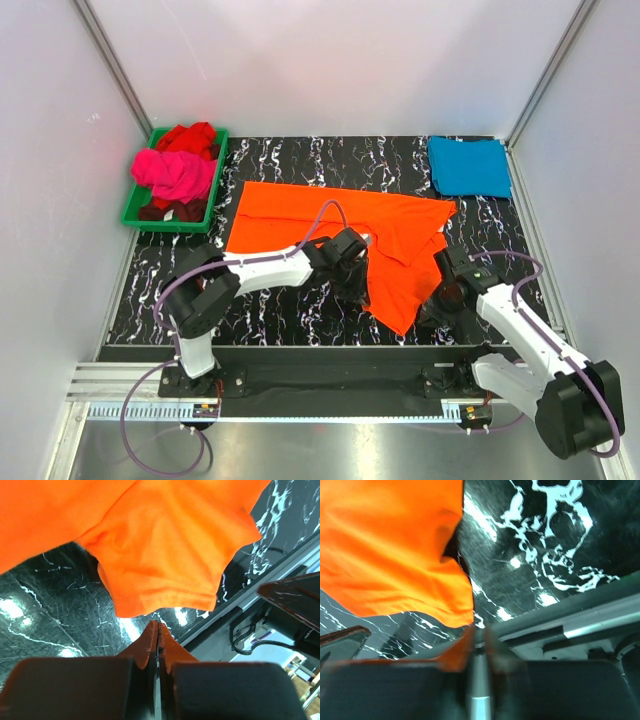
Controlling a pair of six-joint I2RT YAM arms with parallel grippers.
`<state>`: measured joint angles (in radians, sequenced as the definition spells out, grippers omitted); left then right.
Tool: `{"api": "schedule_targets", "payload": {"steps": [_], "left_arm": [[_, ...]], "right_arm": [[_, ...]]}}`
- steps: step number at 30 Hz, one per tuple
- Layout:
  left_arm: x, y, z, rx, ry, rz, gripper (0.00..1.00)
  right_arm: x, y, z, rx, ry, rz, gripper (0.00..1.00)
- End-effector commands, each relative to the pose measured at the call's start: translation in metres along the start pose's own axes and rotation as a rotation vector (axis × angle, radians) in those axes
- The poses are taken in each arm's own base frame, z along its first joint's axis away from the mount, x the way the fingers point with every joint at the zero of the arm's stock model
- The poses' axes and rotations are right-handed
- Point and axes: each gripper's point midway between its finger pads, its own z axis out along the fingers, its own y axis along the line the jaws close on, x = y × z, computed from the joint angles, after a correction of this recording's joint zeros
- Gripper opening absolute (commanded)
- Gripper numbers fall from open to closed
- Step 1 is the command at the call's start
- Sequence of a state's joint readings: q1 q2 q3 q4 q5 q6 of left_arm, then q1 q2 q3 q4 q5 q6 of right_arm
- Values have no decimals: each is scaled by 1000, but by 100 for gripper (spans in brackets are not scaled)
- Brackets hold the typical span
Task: Fold and stack the t-shirts
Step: Fold the tshirt
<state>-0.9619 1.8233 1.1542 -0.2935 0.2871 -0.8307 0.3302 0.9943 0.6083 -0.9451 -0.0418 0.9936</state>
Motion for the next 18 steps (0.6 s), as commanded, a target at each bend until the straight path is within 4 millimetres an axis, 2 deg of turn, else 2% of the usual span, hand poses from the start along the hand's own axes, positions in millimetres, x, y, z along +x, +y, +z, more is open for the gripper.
{"api": "schedule_targets", "payload": {"steps": [1,4,5,7,8,11,15,18], "left_arm": [[-1,-9,-11,11,-16,23,0],[1,-5,-16,-4,-31,14,0],[0,-3,-18,-16,-36,13,4],[-10,-4,-20,-35,-64,26,18],[-13,-2,-20,-50,-65,29,31],[-27,-4,-21,-61,-80,33,42],[-31,0,-17,-99,-69,45,46],[-28,6,-12,-106,-64,39,48]], "right_arm": [[3,-2,-9,4,5,-34,25],[9,10,-8,-65,36,-49,33],[9,16,-8,-94,35,-58,35],[9,18,-6,-88,35,-61,35],[9,21,-4,-94,34,-66,34],[6,39,0,-159,33,-59,28],[11,44,18,-139,76,-58,24],[19,31,29,-64,106,-73,23]]}}
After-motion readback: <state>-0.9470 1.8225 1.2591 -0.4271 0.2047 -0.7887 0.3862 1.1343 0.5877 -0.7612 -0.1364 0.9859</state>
